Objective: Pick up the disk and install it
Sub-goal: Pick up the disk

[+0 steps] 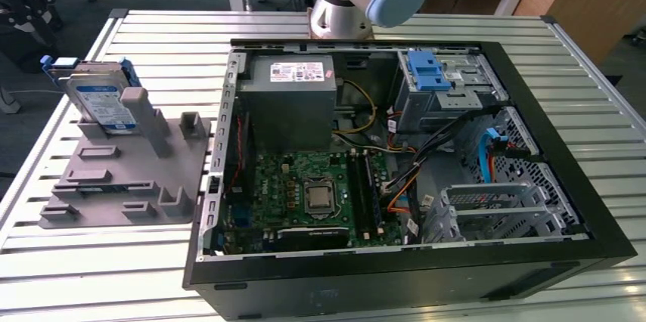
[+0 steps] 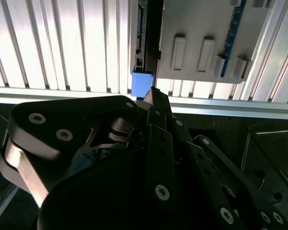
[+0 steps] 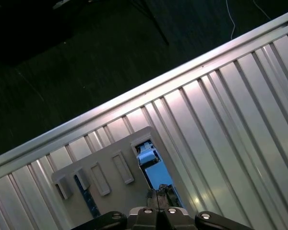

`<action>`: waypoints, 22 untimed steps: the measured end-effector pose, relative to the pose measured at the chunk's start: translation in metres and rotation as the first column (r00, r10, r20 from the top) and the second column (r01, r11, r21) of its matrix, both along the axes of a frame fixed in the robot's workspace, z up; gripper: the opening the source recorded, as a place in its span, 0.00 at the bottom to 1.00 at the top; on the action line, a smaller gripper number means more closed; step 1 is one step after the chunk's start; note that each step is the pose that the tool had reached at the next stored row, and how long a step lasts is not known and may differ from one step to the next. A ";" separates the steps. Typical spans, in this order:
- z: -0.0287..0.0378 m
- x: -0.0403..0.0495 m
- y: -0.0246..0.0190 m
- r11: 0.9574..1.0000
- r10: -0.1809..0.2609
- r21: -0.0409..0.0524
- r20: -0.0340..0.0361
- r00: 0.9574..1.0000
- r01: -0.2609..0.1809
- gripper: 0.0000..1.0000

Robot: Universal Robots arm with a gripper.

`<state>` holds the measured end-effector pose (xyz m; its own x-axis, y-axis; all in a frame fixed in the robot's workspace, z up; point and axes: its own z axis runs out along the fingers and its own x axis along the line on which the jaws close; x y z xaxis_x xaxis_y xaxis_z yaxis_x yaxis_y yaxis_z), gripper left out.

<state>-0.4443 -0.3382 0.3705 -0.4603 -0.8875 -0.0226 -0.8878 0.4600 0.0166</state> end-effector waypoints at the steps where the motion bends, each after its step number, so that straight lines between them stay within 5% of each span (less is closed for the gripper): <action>1: 0.0000 0.0000 0.0000 1.000 0.002 0.000 0.000 1.000 -0.002 0.11; 22: 0.0000 0.0000 0.0000 0.999 0.041 0.000 0.000 0.999 -0.041 0.11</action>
